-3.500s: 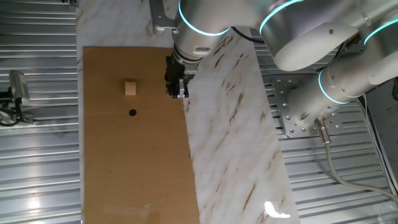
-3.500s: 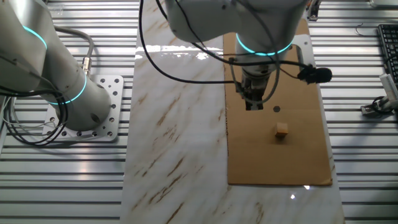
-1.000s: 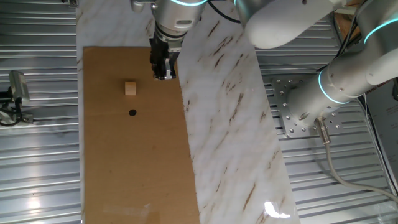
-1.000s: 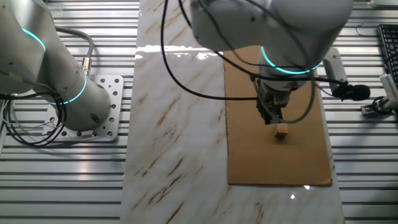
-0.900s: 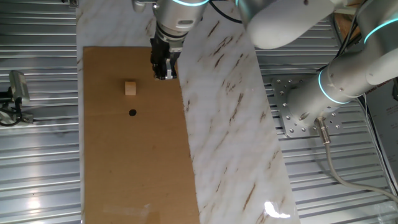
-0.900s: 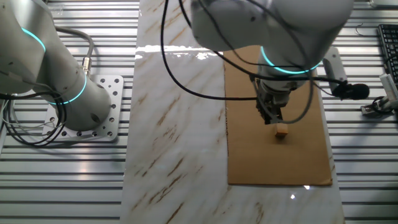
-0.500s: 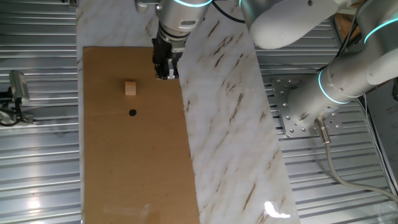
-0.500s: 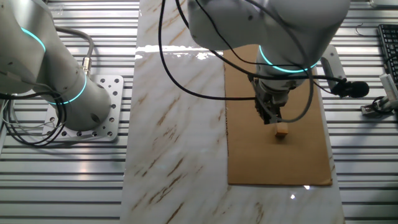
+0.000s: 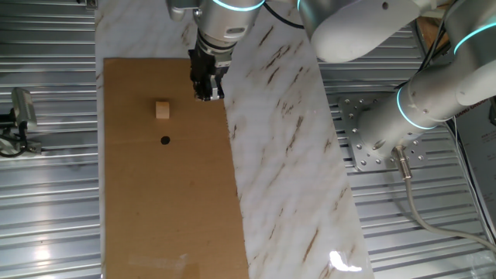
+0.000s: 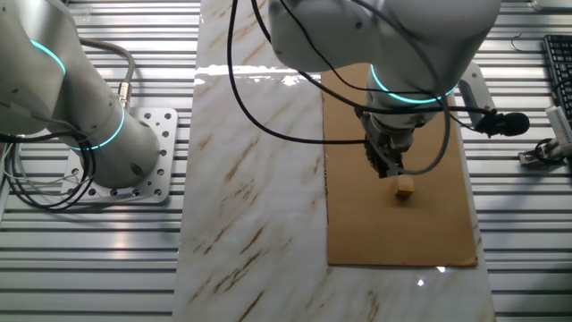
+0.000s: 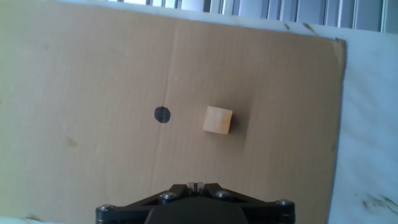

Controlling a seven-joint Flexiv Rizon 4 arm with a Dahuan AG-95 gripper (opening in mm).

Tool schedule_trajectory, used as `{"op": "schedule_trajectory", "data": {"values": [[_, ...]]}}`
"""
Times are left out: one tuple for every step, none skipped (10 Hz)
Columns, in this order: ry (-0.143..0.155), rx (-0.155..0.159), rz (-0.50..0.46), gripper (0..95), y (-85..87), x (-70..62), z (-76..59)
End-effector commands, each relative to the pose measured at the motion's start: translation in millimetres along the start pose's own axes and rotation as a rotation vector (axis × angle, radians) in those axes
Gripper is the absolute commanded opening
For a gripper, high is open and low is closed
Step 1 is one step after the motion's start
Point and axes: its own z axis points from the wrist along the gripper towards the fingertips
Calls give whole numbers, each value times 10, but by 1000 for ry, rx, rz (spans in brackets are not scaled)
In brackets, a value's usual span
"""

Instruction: Hold a small block with the gripper and sweep it from left to right on the table

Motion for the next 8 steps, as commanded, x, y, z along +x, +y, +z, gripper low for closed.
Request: {"op": "schedule_trajectory", "data": {"values": [[-11, -2, -3, 0, -1, -7, 2], [-12, -2, -6, 0, -1, -7, 2], [-12, -2, -7, 0, -1, -7, 2], [-11, -3, -8, 0, -1, -7, 2], [-13, -2, -8, 0, -1, -7, 2], [-11, -3, -6, 0, -1, -7, 2], [-8, -4, -2, 0, -1, -7, 2], [-5, -7, -2, 0, -1, -7, 2]]}}
